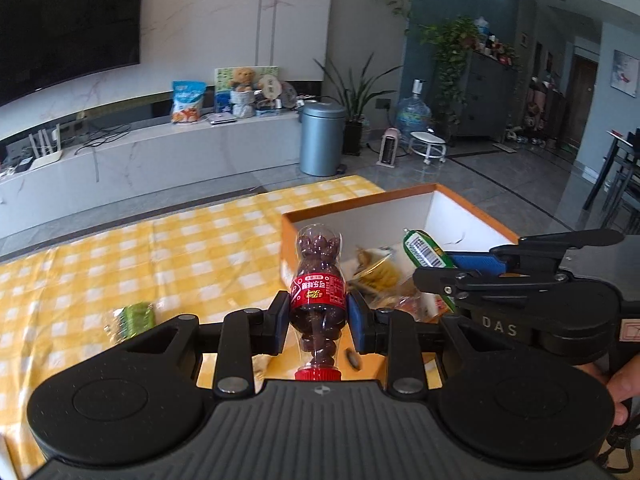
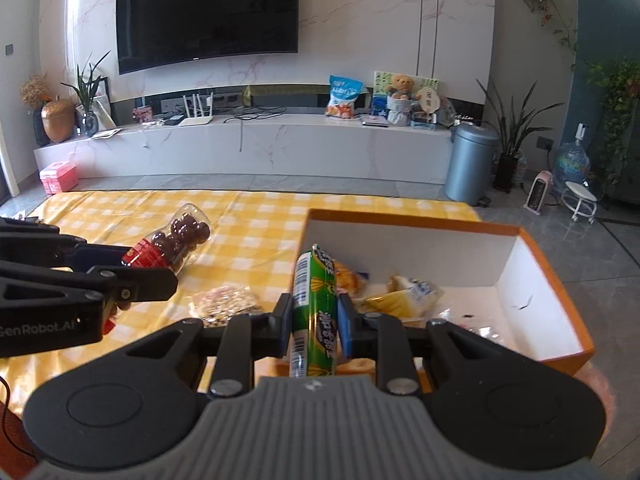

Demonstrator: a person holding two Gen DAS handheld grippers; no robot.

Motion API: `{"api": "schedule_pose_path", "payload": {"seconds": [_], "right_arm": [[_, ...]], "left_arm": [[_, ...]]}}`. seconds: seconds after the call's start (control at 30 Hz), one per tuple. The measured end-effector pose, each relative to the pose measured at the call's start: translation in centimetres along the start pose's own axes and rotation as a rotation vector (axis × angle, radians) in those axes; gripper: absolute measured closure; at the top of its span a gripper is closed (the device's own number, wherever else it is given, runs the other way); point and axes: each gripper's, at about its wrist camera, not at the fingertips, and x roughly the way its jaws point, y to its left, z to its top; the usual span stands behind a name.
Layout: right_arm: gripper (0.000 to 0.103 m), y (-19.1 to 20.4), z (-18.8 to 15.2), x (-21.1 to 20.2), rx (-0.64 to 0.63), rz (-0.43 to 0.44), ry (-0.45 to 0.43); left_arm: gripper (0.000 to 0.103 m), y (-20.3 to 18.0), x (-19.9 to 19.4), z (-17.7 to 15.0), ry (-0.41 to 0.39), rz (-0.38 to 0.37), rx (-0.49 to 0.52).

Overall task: Organize snacks
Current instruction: 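Carry the green tube snack and cola bottle over the orange box with both tools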

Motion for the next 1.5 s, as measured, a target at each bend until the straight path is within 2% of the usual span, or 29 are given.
{"api": "schedule_pose_path", "payload": {"seconds": [0.2,0.57,1.03,1.5], "right_arm": [[0.082,-3.1,1.5,0.1,0.002,-0.054,-0.001],[0.082,-7.7,2.1,2.2,0.004,-0.119,0.054],[0.082,-10.6,2.4,7.7,-0.017,-0.137,0.186],[0.082,-12.5,0.9,12.7,0.018,-0.126,0.332]], "left_arm": [[0.069,-2.0,2.2,2.4,0.013,-0.076,0.026],[0.069,-4.4,7.4,3.9,0.091,-0.122,0.095],[0.069,-5.7,13.9,3.5,0.226,-0.135,0.153],[0.069,-5.5,17.9,2.1,0.305,-0.123,0.190]]}}
